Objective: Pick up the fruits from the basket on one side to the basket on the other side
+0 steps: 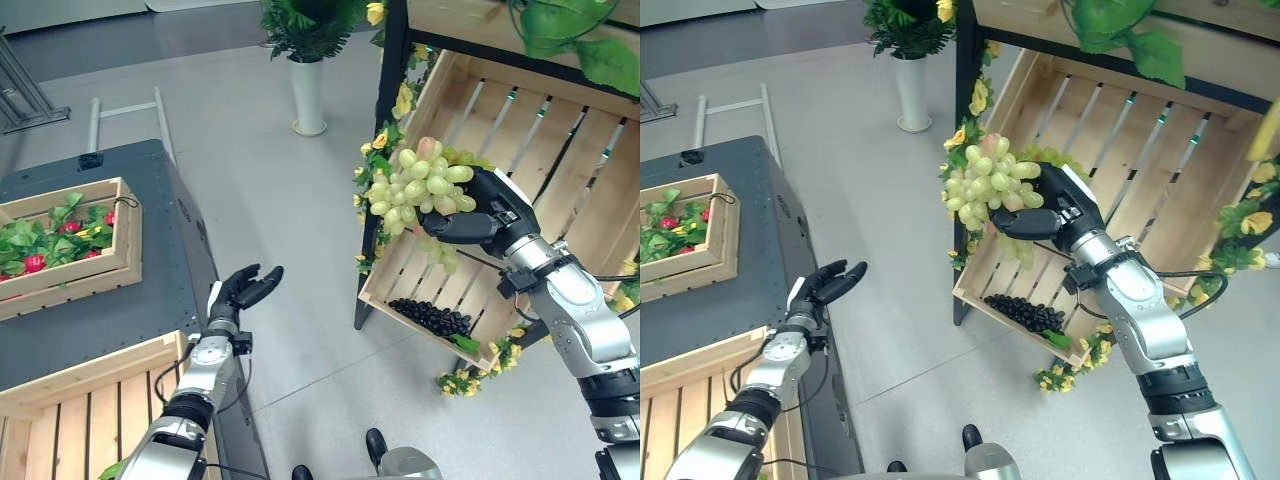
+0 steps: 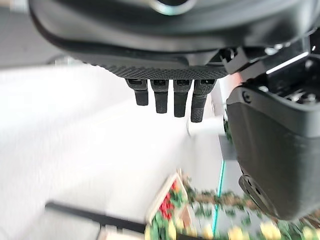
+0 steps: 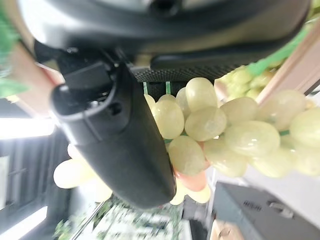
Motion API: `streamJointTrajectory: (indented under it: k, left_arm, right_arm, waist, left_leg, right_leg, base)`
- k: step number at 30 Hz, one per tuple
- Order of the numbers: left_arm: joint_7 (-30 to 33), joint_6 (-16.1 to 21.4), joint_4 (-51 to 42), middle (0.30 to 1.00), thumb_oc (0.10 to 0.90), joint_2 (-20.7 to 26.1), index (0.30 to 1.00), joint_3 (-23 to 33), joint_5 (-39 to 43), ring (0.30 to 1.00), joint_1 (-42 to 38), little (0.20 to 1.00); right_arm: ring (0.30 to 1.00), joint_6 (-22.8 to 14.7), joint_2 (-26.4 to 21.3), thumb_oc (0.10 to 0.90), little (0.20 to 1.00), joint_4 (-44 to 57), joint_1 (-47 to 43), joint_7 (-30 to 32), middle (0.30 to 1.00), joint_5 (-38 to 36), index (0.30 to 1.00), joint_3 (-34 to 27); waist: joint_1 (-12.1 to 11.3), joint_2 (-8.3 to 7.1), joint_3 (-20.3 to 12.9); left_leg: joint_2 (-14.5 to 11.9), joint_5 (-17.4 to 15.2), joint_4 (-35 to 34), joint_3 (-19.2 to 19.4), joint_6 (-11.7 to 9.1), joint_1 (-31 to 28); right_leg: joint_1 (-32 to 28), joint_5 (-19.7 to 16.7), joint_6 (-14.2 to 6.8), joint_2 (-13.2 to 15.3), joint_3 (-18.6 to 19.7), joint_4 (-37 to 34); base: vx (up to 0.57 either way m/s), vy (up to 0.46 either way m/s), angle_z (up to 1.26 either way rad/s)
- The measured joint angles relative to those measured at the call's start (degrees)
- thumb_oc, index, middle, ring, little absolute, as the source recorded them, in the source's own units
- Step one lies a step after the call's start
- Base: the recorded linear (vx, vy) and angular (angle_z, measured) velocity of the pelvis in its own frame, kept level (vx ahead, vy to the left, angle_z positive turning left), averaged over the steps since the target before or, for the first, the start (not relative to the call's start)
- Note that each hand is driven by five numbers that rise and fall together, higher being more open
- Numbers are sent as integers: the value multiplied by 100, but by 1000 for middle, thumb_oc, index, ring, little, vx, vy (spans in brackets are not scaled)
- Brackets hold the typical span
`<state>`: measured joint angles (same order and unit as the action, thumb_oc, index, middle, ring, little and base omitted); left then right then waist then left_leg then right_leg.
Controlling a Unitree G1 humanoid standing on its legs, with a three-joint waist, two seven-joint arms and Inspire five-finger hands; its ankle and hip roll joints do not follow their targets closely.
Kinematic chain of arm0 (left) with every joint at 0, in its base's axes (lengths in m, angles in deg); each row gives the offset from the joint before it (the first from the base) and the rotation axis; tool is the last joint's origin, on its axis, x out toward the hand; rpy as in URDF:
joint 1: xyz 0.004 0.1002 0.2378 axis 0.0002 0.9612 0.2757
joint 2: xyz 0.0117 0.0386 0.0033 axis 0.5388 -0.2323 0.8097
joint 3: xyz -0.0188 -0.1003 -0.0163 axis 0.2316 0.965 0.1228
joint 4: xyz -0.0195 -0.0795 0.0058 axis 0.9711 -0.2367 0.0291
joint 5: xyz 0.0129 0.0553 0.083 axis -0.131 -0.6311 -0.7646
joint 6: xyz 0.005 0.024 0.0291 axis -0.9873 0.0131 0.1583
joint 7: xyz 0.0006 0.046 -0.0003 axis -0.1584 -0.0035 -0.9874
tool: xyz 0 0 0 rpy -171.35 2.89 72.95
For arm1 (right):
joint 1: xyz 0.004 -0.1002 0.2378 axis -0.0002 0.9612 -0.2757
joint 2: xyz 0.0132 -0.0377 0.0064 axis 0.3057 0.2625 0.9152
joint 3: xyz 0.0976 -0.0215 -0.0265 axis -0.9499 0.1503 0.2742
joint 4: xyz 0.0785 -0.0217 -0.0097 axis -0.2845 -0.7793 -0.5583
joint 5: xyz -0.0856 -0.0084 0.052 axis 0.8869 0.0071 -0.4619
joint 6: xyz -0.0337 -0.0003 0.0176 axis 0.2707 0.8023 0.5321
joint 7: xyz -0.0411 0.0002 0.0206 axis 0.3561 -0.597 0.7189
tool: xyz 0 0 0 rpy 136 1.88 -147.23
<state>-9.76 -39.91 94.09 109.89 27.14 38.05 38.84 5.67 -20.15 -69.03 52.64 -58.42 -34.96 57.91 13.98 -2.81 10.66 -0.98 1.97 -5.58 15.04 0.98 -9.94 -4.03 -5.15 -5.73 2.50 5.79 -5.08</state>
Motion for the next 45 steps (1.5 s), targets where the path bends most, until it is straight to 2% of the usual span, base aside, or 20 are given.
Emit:
streamJointTrajectory:
  k: [5,10,12,14,16,18,20,23,30,35,38,43,45]
  left_arm:
    - [-22,50,0,900,800,-167,900,-185,8,900,47,900]
    - [-36,225,0,900,800,-192,900,-328,6,900,171,900]
    - [-37,444,-1,900,800,-196,900,-335,-39,900,306,900]
    - [-17,566,-1,900,800,-194,900,-394,-88,900,445,900]
    - [-32,576,2,900,800,-196,900,-455,-123,900,531,900]
    - [-136,627,42,900,800,-210,900,-550,-144,900,736,900]
    - [-232,663,107,900,800,-217,900,-752,-207,900,920,900]
    - [-346,665,246,900,800,-248,900,-1009,-362,900,1039,900]
    - [-577,883,253,900,800,-346,900,-1173,-395,900,1184,900]
    - [-732,1057,248,900,800,-337,900,-1234,-493,900,1191,900]
    - [-796,1069,244,900,800,-286,900,-1232,-491,900,1196,900]
    - [-950,1074,222,900,800,-261,900,-1237,-483,900,1194,900]
    - [-959,1074,210,900,800,-197,900,-1255,-468,900,1199,900]
  right_arm:
    - [300,244,-30,400,300,495,252,-207,300,-611,300,-91]
    - [300,266,-174,400,300,505,654,-138,300,-596,300,-455]
    - [300,265,-445,400,300,407,820,69,300,-542,300,-629]
    - [300,247,-521,400,300,148,876,303,300,-537,300,-833]
    - [300,237,-532,400,300,-53,875,506,300,-538,300,-990]
    - [300,203,-739,400,300,-354,875,766,300,-537,300,-1136]
    - [300,170,-1076,400,300,-657,875,860,300,-526,300,-1135]
    - [300,158,-1291,400,300,-958,869,950,300,-522,300,-1136]
    - [300,158,-1830,400,300,-1696,596,949,300,-291,300,-1096]
    - [300,163,-1966,400,300,-2343,109,935,300,-151,300,-947]
    - [300,173,-1993,400,300,-2762,-293,885,300,-151,300,-604]
    - [300,189,-1996,400,300,-3250,-365,776,300,-152,300,-531]
    - [300,232,-1996,400,300,-3568,-616,764,300,-146,300,-250]
  waist:
    - [93,-37,-54]
    - [105,-69,-204]
    - [99,-85,-304]
    - [106,-122,-378]
    - [98,-153,-402]
    - [87,-181,-464]
    - [77,-215,-494]
    - [67,-270,-528]
    - [-12,-342,-575]
    - [-102,-346,-577]
    - [-155,-351,-580]
    - [-346,-354,-578]
    - [-378,-358,-576]
  left_leg:
    - [-13,-20,0,119,-32,-14]
    - [-10,-23,0,212,-20,-10]
    - [-11,-34,0,247,-20,25]
    - [-11,-34,0,264,-18,46]
    - [-13,-47,0,275,-31,51]
    - [-15,-55,0,296,-38,104]
    - [-12,-55,1,285,-38,122]
    - [-13,-56,0,282,-38,154]
    - [-6,-59,1,275,-30,203]
    - [-3,-57,1,252,-26,214]
    - [-3,-54,1,246,-20,213]
    - [0,-42,1,182,-2,237]
    - [4,-40,1,150,-1,253]
  right_leg:
    - [42,-17,-6,-19,86,-1]
    - [91,-32,-13,-29,178,-1]
    - [140,-35,-15,-33,204,0]
    - [169,-40,-15,-38,233,0]
    - [178,-42,-16,-43,279,0]
    - [246,-51,-18,-45,294,0]
    - [266,-53,-17,-49,295,0]
    - [290,-50,-21,-48,292,0]
    - [337,-42,-42,-43,289,0]
    - [341,-43,-41,-40,272,0]
    - [340,-55,-26,-39,265,0]
    - [340,-55,-24,-28,192,0]
    - [340,-56,-23,-22,156,0]
  base:
    - [23,26,-13]
    - [4,12,-9]
    - [-6,-9,-8]
    - [-7,-23,-5]
    - [-9,-34,-5]
    - [-17,-45,-7]
    - [-15,-39,-2]
    - [0,0,0]
    - [0,0,0]
    - [3,1,2]
    - [0,0,0]
    - [-3,0,6]
    - [-13,0,9]
